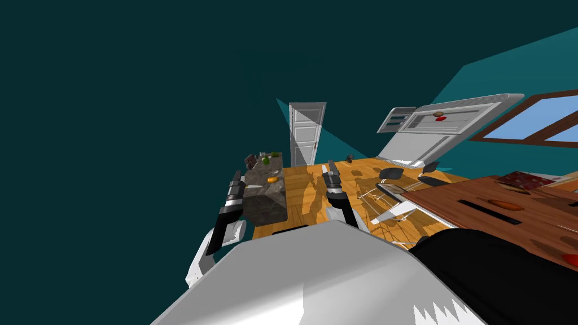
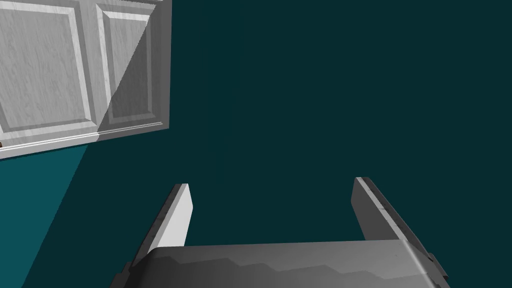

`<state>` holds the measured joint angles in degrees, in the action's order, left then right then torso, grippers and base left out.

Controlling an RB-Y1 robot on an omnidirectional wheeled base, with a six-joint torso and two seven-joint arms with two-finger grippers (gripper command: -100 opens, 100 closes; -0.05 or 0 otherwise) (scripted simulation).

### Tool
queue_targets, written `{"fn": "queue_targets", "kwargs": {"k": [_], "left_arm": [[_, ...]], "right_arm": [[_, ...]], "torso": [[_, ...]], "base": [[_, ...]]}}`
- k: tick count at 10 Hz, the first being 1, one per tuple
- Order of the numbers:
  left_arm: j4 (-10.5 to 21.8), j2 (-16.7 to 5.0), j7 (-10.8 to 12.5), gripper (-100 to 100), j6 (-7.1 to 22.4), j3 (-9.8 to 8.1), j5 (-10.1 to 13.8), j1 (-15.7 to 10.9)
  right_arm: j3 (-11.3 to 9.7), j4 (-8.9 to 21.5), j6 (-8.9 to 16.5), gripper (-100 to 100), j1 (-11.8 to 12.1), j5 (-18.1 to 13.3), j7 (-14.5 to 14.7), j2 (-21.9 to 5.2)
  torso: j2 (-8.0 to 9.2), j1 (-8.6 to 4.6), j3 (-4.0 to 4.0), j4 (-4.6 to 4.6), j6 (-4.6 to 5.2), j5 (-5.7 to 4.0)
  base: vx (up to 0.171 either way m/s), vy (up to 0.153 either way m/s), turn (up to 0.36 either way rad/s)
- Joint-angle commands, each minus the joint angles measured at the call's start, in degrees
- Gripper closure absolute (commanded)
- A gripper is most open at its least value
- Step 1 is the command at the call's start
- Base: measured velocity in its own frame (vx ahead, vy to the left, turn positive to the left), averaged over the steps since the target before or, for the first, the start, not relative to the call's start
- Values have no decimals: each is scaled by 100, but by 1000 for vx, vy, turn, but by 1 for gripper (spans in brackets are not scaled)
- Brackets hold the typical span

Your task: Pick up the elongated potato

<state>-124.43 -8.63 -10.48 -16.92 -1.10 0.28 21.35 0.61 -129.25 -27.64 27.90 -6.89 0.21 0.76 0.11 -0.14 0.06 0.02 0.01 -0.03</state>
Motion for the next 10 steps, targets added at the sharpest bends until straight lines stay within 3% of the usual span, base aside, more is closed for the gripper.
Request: {"fn": "queue_targets", "kwargs": {"k": [1,6,7,8,9,10], "left_arm": [[-15,-40,5,-100,225,-9,40,-70],[108,-136,4,-100,987,11,242,-597],[108,-136,4,-100,1096,11,242,-597],[153,-154,14,-100,1277,19,311,-781],[153,-154,14,-100,1413,19,311,-781],[201,-166,30,-100,1581,28,378,-967]], "right_arm": [[0,0,0,0,0,0,0,0],[0,0,0,0,0,0,0,0],[0,0,0,0,0,0,0,0],[0,0,0,0,1,0,0,0],[0,0,0,0,0,0,0,0],[0,0,0,0,1,0,0,0]], "torso": [[0,0,0,0,0,0],[-1,3,0,0,-3,1],[0,1,0,0,0,0],[-1,5,0,0,-3,1],[-1,3,-1,0,-1,1],[-2,4,-1,-1,-4,1]], "base": [[-24,-25,-56],[-26,-31,-82],[-24,-23,-42],[-26,-30,-104],[-21,-27,-44],[-16,-38,-86]]}}
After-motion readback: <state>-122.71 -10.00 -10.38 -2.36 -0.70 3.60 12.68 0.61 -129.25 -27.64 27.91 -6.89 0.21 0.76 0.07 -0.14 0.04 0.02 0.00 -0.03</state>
